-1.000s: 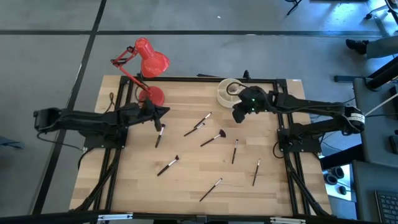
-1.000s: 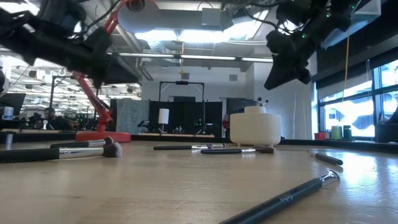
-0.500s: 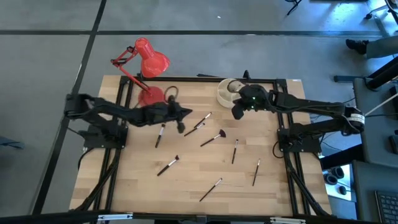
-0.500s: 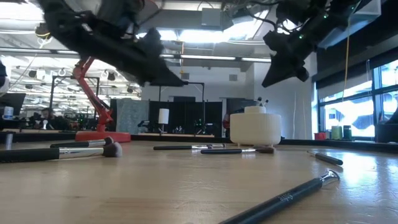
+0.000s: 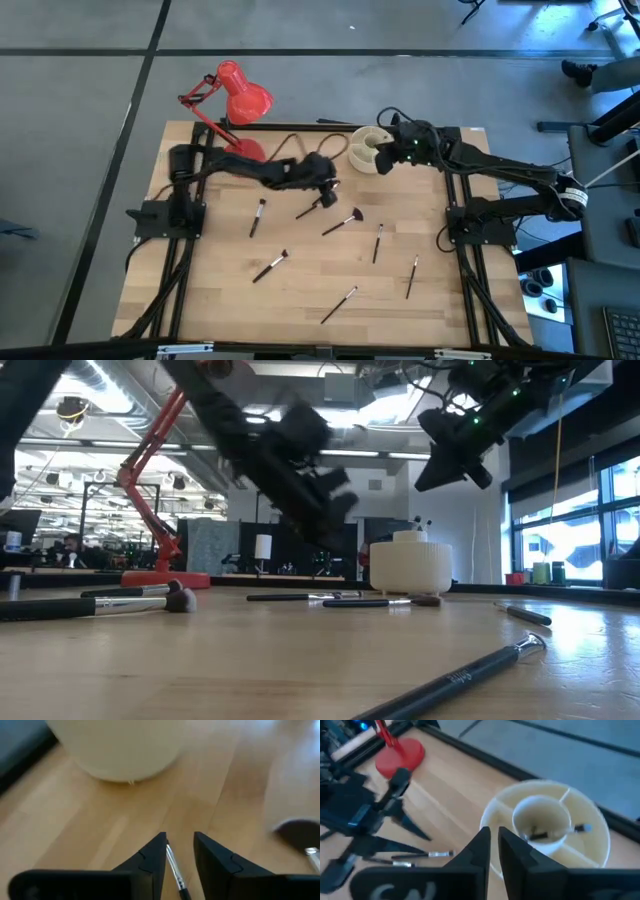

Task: Put items in baskets/containers
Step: Put the black eyeshadow brush into the white organizer

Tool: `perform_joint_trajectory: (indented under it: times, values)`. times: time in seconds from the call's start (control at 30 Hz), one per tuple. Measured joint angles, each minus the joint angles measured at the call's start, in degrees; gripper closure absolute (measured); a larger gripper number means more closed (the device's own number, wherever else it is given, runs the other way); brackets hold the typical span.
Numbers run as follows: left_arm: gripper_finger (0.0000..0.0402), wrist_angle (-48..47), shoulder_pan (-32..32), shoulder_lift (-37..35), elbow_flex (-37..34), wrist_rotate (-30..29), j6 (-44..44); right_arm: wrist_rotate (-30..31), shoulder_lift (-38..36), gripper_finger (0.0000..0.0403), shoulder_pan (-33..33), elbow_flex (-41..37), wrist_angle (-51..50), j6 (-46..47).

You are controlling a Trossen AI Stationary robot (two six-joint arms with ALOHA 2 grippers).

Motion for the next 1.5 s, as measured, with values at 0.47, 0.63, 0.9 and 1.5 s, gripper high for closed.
perform_joint_trajectory:
  times: [0.47, 0.63, 0.9, 1.5]
  values:
    - [0.0304, -17.16, 3.15, 9.34, 17.21, 0.74, -0.96, 6.58, 0.21, 0.0361, 2.56, 0.02, -1.64, -4.37]
    - [0.0316, -17.40, 3.04, 9.34, 16.99, 0.91, -1.50, 6.02, 0.20, 0.0361, 2.27, -0.02, -3.45, -4.67]
    - [0.0327, -16.58, 2.43, 10.24, 17.01, 0.69, -2.09, 5.93, 0.17, 0.0361, 1.90, -0.02, -1.37, -5.85]
    - [0.0396, -17.38, 2.16, 13.32, 17.15, -0.38, -1.03, 5.91, 0.17, 0.0361, 1.92, -0.02, -1.33, -6.15]
